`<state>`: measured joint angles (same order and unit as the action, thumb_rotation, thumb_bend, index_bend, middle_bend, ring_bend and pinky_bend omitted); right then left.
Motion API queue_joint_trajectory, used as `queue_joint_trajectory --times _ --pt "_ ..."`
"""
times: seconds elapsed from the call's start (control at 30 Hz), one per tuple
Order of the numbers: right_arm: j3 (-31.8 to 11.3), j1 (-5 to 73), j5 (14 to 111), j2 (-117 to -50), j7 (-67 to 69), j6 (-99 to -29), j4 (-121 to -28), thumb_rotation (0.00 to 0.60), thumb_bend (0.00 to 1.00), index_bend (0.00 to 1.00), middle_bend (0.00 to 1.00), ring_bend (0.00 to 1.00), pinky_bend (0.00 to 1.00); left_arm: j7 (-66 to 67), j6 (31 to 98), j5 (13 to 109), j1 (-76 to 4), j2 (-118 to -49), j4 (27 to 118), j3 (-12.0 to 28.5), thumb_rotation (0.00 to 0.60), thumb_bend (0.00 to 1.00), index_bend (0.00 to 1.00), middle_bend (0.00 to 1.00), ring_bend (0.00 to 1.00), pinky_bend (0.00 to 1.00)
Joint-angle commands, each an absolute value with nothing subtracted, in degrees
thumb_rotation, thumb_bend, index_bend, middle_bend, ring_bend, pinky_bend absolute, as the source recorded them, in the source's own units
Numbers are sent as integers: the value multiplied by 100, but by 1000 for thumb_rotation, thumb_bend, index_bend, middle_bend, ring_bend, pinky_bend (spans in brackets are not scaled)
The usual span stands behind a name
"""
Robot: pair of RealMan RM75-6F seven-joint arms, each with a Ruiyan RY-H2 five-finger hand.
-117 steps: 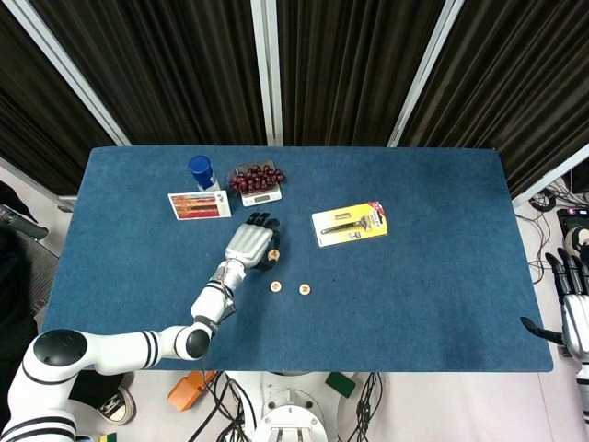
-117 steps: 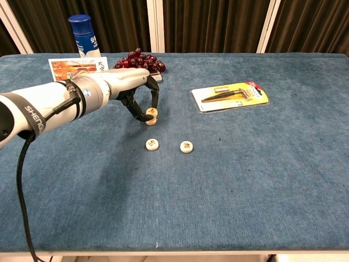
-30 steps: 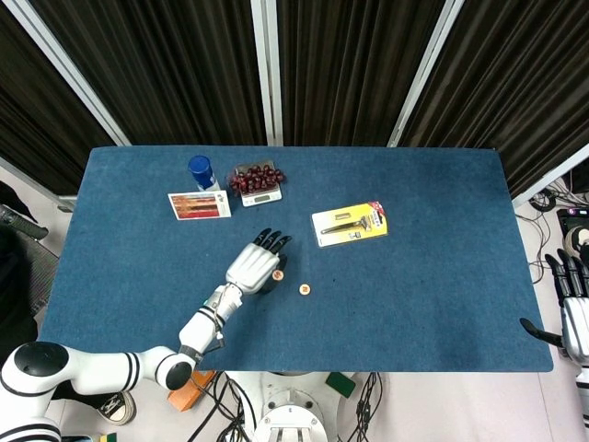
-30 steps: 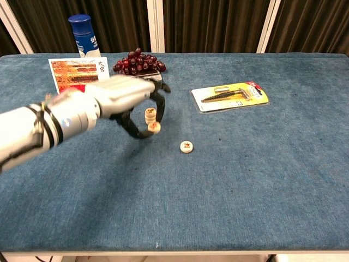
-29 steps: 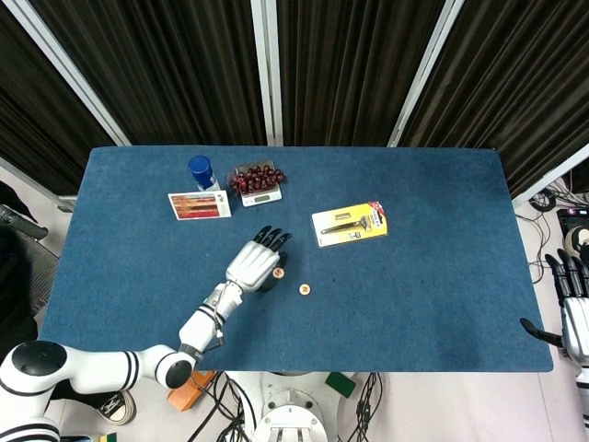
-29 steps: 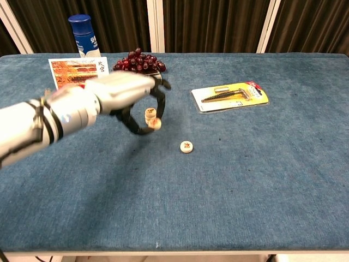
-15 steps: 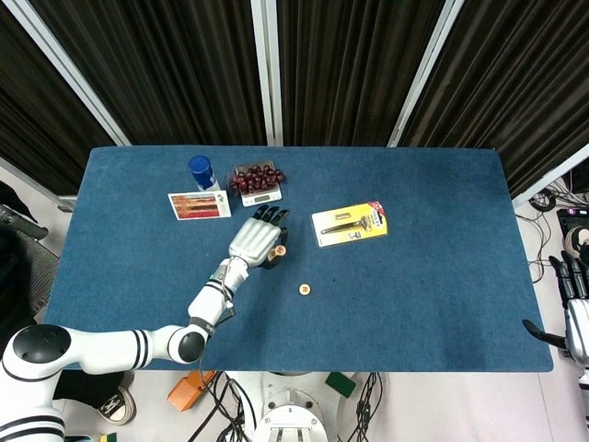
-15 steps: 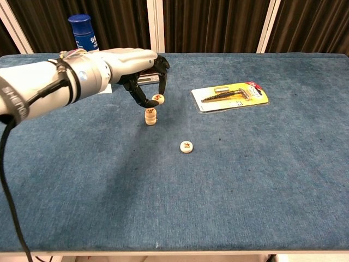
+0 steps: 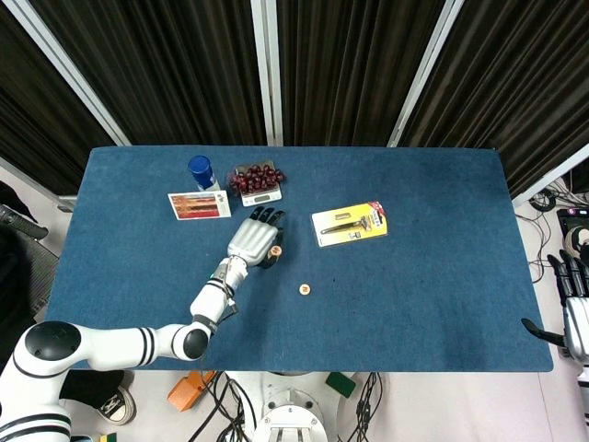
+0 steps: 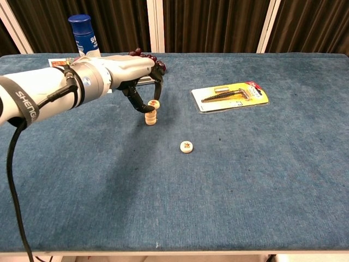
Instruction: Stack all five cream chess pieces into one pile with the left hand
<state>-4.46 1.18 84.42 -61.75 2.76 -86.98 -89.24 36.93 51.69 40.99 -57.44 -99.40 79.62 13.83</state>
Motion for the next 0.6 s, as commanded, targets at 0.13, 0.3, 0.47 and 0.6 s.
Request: queue_joint_trajectory --times 0.13,0.3,0.47,0.6 --pt "-446 110 8430 -6173 281 -8699 -8921 600 153 0 24 0 36 3648 5151 4048 -5774 -9976 7876 1332 600 342 485 53 0 0" --pt "-450 116 8429 -6167 270 -8692 -8928 600 153 0 24 0 36 3615 5151 4037 -5789 -9968 7865 1295 600 338 485 53 0 0" --pt "-454 124 8429 -6161 252 -8684 -8947 600 153 0 24 0 36 3592 5169 4042 -5789 -9946 7866 1257 600 331 477 53 0 0" --pt "-452 118 8428 -6161 246 -8689 -8955 600 153 0 24 0 36 3575 5180 4034 -5787 -9935 7851 1229 600 328 470 52 0 0"
